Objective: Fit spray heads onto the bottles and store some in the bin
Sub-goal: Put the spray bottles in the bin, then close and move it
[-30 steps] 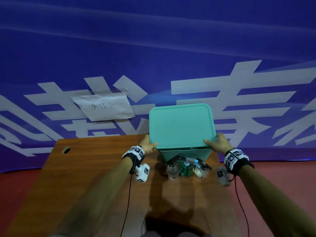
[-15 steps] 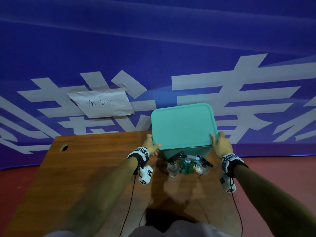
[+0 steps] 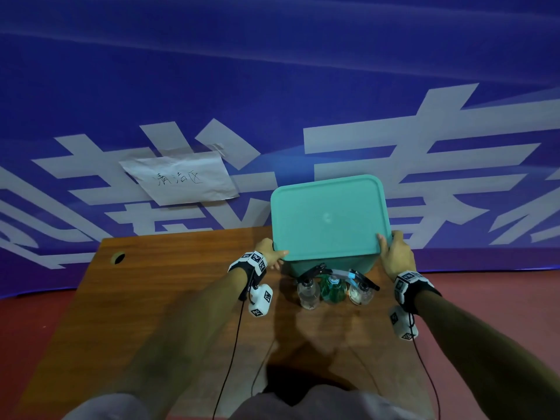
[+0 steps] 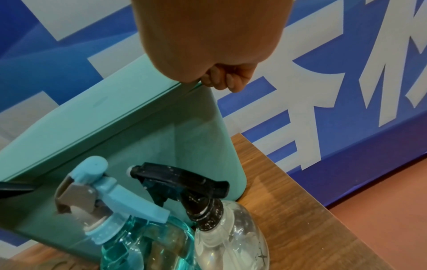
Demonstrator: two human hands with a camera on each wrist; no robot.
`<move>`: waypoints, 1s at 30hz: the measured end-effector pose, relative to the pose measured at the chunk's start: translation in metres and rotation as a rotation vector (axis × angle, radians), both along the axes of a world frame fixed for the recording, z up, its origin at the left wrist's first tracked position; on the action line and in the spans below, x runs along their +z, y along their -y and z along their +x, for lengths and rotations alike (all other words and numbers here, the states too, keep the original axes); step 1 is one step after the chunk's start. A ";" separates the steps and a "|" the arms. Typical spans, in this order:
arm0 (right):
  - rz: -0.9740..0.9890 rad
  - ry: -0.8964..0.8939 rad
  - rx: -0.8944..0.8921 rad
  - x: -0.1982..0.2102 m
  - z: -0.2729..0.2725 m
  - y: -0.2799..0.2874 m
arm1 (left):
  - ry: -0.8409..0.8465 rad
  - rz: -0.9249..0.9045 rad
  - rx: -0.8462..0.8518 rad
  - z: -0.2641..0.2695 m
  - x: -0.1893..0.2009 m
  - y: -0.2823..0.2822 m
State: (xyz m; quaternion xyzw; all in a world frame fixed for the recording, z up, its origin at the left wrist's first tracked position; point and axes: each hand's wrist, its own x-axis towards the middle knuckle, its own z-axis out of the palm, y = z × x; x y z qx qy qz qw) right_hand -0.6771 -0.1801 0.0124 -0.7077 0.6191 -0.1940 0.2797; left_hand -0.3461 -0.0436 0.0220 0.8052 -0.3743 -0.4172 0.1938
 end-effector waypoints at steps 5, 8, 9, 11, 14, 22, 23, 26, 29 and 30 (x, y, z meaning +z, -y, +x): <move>-0.011 0.008 -0.027 -0.002 0.000 -0.003 | 0.030 0.008 -0.002 -0.001 -0.002 0.004; -0.014 0.007 -0.036 -0.003 0.001 -0.003 | 0.040 0.016 0.004 -0.002 -0.001 0.005; -0.015 0.004 -0.035 -0.004 0.001 -0.003 | 0.041 0.023 0.006 -0.001 -0.001 0.006; -0.014 0.000 -0.033 -0.003 0.001 -0.004 | 0.039 0.029 0.014 0.000 -0.001 0.006; -0.006 0.001 -0.031 -0.002 0.000 -0.004 | 0.038 0.034 0.024 0.000 0.001 0.007; -0.010 0.021 -0.033 -0.005 0.001 -0.002 | 0.105 0.024 0.057 0.001 0.007 0.008; -0.017 0.025 -0.042 -0.005 0.002 -0.002 | 0.113 0.020 0.062 0.001 0.007 0.008; -0.046 0.011 -0.061 -0.008 0.004 -0.005 | 0.139 0.014 0.068 0.002 0.004 0.007; -0.063 -0.008 -0.054 -0.012 0.004 -0.006 | 0.134 0.009 0.079 0.003 -0.001 0.006; -0.066 -0.013 -0.052 -0.013 0.004 -0.006 | 0.135 0.005 0.078 0.003 -0.001 0.006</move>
